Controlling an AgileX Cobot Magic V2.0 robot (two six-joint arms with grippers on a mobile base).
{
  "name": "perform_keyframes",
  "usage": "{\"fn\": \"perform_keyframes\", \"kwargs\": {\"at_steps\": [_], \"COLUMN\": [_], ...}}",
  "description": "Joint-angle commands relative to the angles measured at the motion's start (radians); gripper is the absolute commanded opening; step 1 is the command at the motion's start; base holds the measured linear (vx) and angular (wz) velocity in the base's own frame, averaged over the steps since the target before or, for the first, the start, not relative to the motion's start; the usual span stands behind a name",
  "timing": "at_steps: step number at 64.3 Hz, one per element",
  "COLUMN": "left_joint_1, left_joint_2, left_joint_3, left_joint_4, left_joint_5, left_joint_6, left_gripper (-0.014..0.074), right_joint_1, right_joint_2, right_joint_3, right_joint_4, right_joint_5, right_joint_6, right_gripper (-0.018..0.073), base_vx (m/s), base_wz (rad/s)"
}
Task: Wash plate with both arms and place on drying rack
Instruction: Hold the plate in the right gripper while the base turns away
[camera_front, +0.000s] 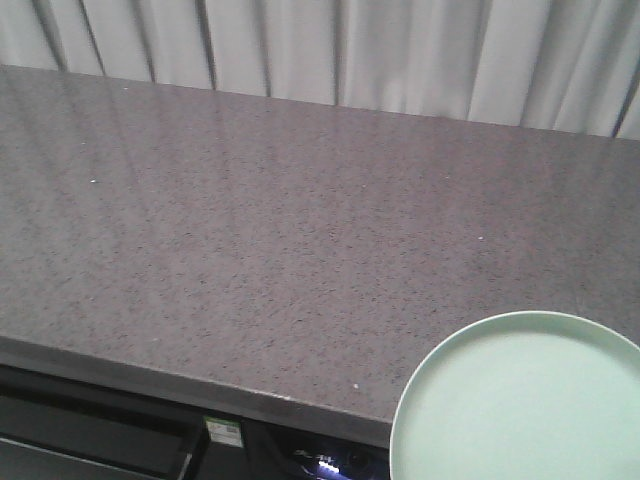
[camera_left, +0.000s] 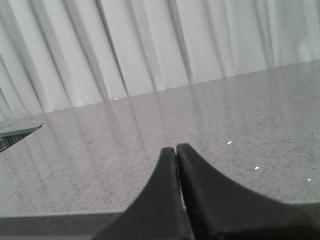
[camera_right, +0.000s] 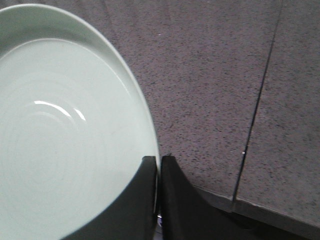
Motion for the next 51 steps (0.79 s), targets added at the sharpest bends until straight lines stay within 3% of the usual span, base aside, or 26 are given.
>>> {"fn": "perform_keyframes", "kwargs": {"at_steps": [1,51], "left_joint_1": [0.000,0.000], "left_joint_2": [-0.015,-0.015], "left_joint_3": [-0.025,-0.025], "left_joint_4": [-0.002,-0.002], "left_joint_5": [-0.070,-0.070], "left_joint_6": [-0.009,-0.009], "left_gripper": [-0.0006,-0.0006], "right_joint_1": [-0.007,-0.007], "right_joint_2": [0.014,0.014], "right_joint_3": [-0.024,-0.024], "right_joint_4": [0.016,0.015], "right_joint_5": [-0.064,-0.063], "right_joint_6": [-0.002,-0.002], "right_gripper": [-0.0001,-0.0001], "base_vx": [-0.09,-0.11], "base_wz": [0.45,0.51]}}
